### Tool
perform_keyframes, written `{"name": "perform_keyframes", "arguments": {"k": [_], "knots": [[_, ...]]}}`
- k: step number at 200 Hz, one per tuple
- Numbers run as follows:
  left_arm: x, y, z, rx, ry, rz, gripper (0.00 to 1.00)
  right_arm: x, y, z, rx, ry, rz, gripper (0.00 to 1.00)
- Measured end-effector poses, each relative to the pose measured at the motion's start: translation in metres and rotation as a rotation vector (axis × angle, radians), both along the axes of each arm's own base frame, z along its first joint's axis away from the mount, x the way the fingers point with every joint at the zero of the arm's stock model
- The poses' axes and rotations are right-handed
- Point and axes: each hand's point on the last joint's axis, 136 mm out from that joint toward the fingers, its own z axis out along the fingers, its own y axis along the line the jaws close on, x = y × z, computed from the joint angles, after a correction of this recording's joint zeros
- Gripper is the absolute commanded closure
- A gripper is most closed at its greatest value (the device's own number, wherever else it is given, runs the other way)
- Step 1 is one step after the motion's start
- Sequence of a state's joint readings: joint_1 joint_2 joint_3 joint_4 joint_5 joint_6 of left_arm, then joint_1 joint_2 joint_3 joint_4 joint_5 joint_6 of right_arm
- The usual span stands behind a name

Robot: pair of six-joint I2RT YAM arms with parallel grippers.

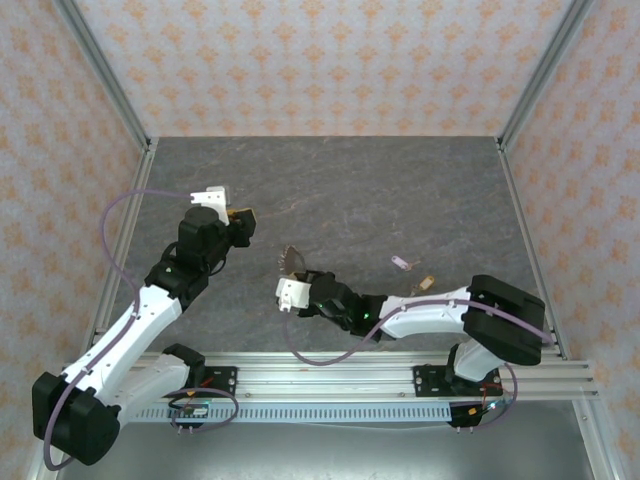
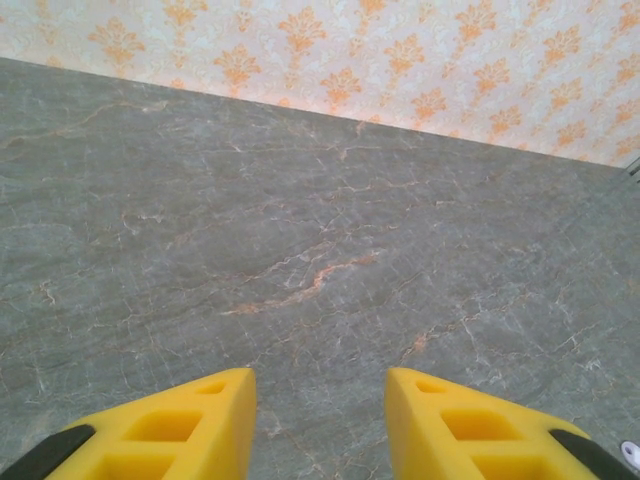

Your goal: Put the keys on the keyring

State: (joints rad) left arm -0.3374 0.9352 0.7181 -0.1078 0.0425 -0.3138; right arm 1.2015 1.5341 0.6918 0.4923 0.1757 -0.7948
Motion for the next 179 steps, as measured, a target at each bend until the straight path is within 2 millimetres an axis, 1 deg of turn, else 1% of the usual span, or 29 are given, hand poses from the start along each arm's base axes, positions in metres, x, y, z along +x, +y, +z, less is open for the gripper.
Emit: {"name": "perform_keyframes", "arguments": {"k": [32,50,66,91,120,134,153,170,179], "knots": [[0.000,0.000,0.001,0.000,-0.002,-0.001,0.62,0.017,-0.014,0.012,0.040,0.022,-0.046,1.00],[0.000,0.000,0.001,-0.001,-0.002,-0.001,0.62,0.018,-0.015,0.019,0.073,0.037,-0.046,1.00],[0.000,0.000,0.001,-0.001,-0.003,-0.001,0.62,0.015,-0.014,0.020,0.092,0.058,-0.039,1.00],[0.000,-0.004,0.002,-0.001,-0.007,-0.027,0.62,0.015,-0.018,0.020,0.151,0.172,-0.019,1.00],[0.000,-0.018,0.002,0.002,-0.015,-0.114,0.62,0.024,-0.030,0.039,0.286,0.314,0.003,1.00],[-0.001,-0.026,0.002,0.001,-0.016,-0.161,0.63,0.033,-0.038,0.045,0.364,0.400,-0.009,1.00],[-0.002,-0.034,-0.001,0.000,-0.009,-0.208,0.63,0.050,-0.055,0.042,0.435,0.514,-0.062,1.00],[-0.002,-0.037,-0.002,-0.001,-0.003,-0.228,0.63,0.066,-0.071,0.029,0.475,0.625,-0.165,1.00],[-0.002,-0.038,-0.001,-0.001,-0.002,-0.232,0.63,0.072,-0.076,0.022,0.485,0.668,-0.211,1.00]]}}
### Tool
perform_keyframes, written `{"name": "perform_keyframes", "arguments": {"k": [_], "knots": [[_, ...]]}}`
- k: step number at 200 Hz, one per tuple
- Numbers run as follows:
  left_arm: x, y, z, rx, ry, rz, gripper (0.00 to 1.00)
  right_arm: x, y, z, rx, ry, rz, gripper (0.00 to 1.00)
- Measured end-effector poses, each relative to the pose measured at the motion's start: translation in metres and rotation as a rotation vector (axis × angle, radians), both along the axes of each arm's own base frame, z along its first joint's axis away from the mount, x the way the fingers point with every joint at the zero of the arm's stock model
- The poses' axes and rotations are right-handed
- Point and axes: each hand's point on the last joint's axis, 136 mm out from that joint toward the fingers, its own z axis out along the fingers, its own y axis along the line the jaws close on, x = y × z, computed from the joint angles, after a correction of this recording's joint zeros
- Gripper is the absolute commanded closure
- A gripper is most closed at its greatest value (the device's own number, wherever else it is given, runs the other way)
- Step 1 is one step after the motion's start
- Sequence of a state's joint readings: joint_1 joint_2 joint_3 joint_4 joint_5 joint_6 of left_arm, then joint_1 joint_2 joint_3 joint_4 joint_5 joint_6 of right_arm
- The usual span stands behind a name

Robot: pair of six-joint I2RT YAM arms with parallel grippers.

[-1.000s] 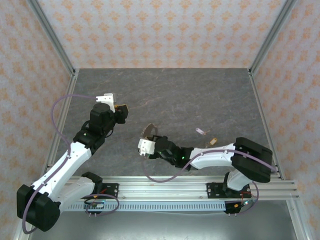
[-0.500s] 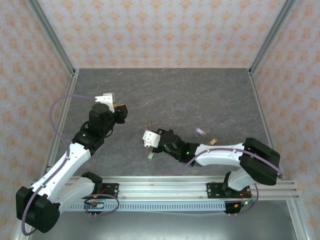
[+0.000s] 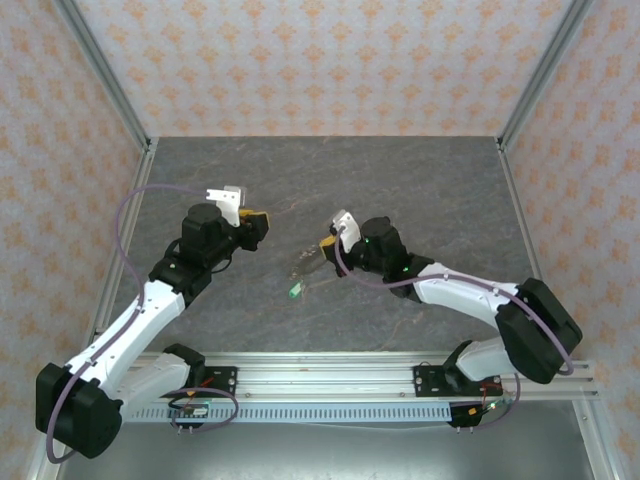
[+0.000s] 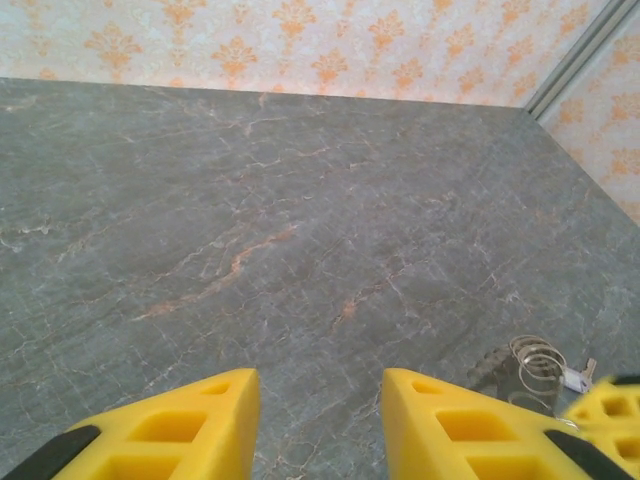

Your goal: Put the keys on the keyring

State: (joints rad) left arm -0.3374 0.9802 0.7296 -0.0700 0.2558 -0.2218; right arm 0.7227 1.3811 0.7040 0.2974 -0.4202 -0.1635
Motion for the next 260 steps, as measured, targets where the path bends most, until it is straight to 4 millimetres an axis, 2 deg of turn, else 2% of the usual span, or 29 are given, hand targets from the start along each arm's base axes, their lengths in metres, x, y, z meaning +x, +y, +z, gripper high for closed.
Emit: {"name": "perform_keyframes", "arguments": {"k": [21,41,54,67,83,94,108,129,152,202,260], "knots": [[0.000,-0.001,0.006,0.002,-0.008,-0.006,0.63,-0.005,-0.001,-0.007,0.018,0.081,0.017,1.00],[0.000,-0.003,0.008,0.003,-0.013,-0.020,0.64,-0.021,0.008,0.006,0.074,0.101,0.101,1.00],[-0.001,-0.004,0.008,0.001,-0.011,-0.029,0.64,-0.024,0.007,0.012,0.094,0.103,0.121,1.00],[-0.001,-0.005,0.007,0.003,-0.012,-0.036,0.64,-0.014,-0.001,0.011,0.108,0.128,0.095,1.00],[-0.001,-0.006,0.007,0.005,-0.009,-0.039,0.64,0.005,-0.020,-0.004,0.067,0.152,0.006,1.00],[-0.001,-0.006,0.006,0.005,-0.007,-0.040,0.64,0.007,-0.025,-0.013,0.025,0.167,-0.016,1.00],[-0.001,-0.006,0.006,0.006,-0.005,-0.040,0.64,-0.004,-0.019,-0.015,0.005,0.163,0.039,1.00],[-0.003,-0.009,0.006,0.009,-0.008,-0.062,0.63,-0.026,-0.006,0.001,0.035,0.068,0.175,1.00],[-0.008,-0.020,0.007,0.007,-0.015,-0.143,0.63,-0.043,-0.008,0.006,0.016,-0.047,0.269,1.00],[-0.020,-0.050,-0.009,-0.016,0.038,-0.345,0.62,-0.049,-0.009,0.010,-0.039,-0.172,0.352,1.00],[-0.039,-0.079,-0.011,0.003,-0.003,-0.532,0.76,-0.058,-0.009,0.010,-0.019,-0.159,0.417,1.00]]}}
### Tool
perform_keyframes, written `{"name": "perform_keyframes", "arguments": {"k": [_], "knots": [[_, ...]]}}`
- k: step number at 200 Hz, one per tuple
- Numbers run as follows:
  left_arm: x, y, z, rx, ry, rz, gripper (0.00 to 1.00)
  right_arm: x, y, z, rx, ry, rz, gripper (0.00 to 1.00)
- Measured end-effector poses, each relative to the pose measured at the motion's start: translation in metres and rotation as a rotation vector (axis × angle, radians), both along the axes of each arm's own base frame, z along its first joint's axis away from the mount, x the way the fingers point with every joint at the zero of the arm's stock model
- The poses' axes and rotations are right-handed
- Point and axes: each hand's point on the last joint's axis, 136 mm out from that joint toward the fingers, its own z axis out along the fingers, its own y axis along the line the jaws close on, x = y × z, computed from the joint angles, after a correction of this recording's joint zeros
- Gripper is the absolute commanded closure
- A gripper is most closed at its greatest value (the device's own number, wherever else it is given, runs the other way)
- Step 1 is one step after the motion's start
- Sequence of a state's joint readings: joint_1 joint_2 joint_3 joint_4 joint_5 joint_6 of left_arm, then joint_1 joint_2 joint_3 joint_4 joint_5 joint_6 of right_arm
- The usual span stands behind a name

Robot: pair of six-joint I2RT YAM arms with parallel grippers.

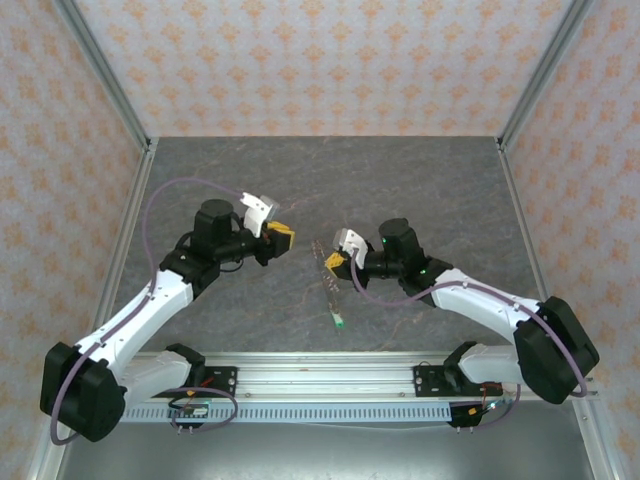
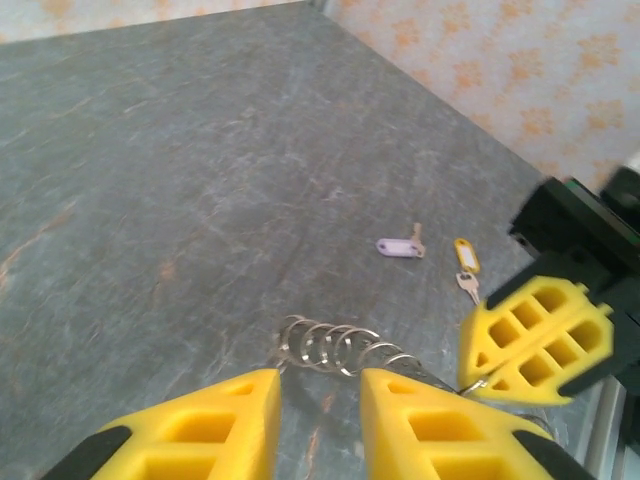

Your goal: Put the keys on the keyring

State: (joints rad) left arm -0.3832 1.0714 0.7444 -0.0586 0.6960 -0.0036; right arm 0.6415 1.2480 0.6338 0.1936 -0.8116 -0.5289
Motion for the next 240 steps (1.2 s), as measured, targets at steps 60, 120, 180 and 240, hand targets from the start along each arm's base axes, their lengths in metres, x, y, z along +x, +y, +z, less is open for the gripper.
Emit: {"name": "perform_keyframes", "arguments": {"k": [60,120,180,240], "knots": [[-0.033,-0.025,-0.029,0.063,-0.028,-0.144,0.90,-0.004,-0.003,0.001,0.013,0.019,0.085,1.00],[-0.056,-0.051,-0.039,0.098,-0.121,-0.284,0.94,0.000,-0.009,-0.004,-0.007,0.019,0.140,1.00],[-0.049,-0.064,-0.063,0.139,-0.124,-0.370,0.94,-0.002,-0.007,-0.001,-0.033,-0.001,0.198,1.00],[-0.043,-0.075,-0.060,0.160,-0.176,-0.441,0.96,-0.004,-0.007,-0.014,-0.059,0.040,0.228,1.00]]}}
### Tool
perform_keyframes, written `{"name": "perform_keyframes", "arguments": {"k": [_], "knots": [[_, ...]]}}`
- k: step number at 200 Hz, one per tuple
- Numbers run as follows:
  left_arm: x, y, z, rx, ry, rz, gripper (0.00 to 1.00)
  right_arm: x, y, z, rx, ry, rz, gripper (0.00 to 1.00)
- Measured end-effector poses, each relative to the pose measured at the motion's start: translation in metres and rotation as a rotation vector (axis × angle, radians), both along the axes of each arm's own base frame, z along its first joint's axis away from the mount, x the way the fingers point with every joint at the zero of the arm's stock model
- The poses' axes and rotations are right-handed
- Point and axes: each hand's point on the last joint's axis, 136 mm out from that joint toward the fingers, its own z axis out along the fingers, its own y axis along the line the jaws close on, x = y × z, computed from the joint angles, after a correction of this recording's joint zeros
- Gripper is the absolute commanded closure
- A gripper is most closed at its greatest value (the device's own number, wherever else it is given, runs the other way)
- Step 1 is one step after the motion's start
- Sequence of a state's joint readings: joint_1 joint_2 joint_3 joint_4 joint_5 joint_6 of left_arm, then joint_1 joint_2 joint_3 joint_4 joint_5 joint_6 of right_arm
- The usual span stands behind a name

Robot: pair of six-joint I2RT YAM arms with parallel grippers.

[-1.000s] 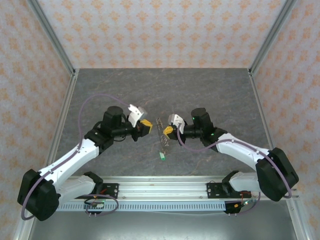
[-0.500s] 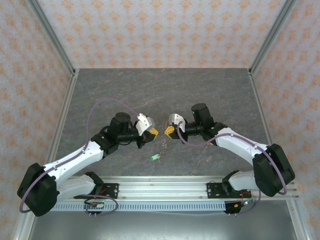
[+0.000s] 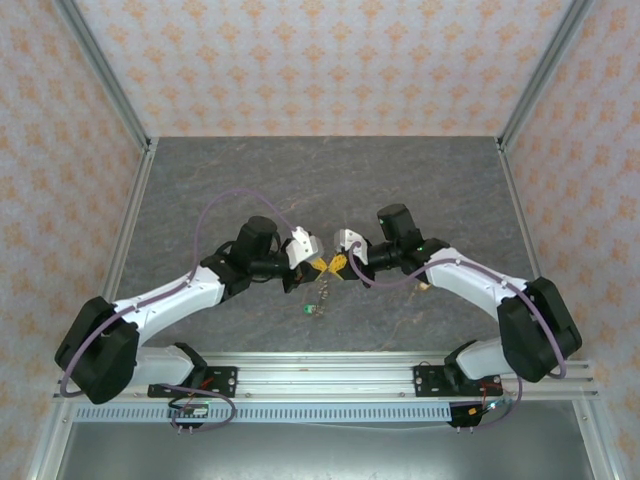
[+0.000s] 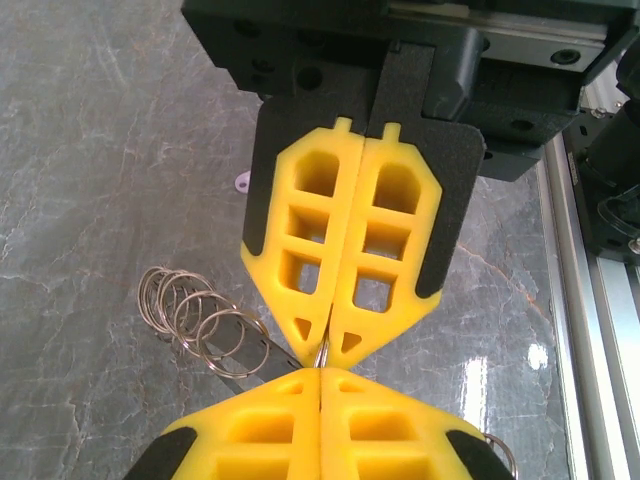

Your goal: Put the keys on the keyring

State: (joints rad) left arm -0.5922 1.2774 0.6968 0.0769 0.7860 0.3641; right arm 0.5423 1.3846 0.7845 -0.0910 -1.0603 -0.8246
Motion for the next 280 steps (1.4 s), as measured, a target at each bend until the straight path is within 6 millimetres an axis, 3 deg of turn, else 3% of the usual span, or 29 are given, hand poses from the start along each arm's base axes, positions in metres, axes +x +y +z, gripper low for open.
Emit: {"name": "perform_keyframes", "arguments": {"k": [174,280], "knots": [[-0.004,-0.001,-0.011,0.054,-0.020,-0.071,0.96,0.000,-0.002,0.004,0.026,0.024,0.014,1.00],[-0.002,-0.004,-0.010,0.044,-0.016,-0.082,0.90,-0.001,-0.002,0.006,0.038,0.056,0.011,1.00]]}}
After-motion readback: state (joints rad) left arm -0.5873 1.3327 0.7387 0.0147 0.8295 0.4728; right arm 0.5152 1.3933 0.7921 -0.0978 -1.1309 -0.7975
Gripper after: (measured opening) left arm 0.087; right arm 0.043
